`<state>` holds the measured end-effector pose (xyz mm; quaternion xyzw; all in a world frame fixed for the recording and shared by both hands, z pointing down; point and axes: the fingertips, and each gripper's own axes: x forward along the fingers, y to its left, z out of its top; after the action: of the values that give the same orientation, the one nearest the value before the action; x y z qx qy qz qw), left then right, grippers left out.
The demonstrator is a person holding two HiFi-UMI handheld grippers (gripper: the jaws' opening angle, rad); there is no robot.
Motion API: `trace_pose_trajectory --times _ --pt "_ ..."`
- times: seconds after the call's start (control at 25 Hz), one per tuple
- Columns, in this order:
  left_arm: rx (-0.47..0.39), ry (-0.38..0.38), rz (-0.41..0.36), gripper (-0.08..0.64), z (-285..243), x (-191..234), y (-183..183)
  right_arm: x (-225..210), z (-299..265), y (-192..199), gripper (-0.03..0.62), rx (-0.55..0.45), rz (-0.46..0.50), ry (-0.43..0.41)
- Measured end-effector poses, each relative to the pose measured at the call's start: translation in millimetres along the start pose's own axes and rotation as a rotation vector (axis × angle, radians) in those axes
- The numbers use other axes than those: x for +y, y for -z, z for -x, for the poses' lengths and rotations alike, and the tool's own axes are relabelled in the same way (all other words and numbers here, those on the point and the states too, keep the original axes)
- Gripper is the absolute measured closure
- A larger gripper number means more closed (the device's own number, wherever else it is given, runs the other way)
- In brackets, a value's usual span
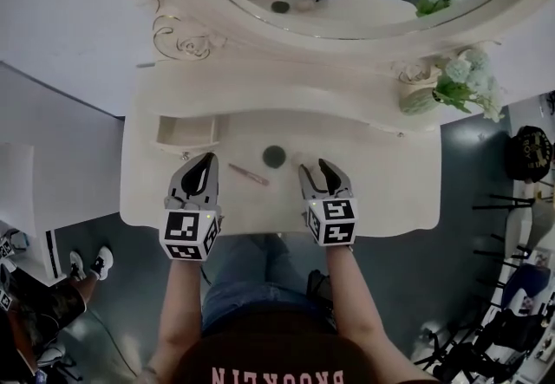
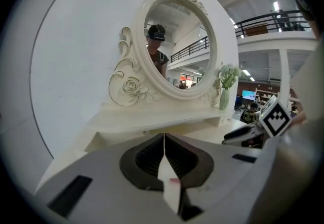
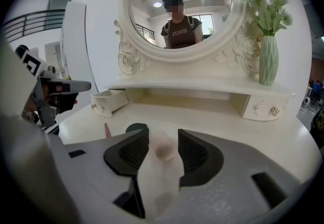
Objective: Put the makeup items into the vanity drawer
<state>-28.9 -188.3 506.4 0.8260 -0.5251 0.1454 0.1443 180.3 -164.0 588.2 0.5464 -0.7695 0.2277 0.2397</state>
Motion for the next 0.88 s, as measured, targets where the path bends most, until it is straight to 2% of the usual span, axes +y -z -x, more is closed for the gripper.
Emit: trace_pose_trajectory --times 0.44,0.52,0.88 --pt "0.026 -0.011 0.002 0.554 1 1 14 -3 -15 28 0.422 0.08 -0.005 0.005" --pt "0.03 -0.008 0.001 0.554 0 0 16 -4 -16 29 0.446 0.09 0.003 0.011" --pt "0.007 -0.022 -0.012 0.554 3 -2 5 -3 -7 8 0.457 0.042 0.027 -0.008"
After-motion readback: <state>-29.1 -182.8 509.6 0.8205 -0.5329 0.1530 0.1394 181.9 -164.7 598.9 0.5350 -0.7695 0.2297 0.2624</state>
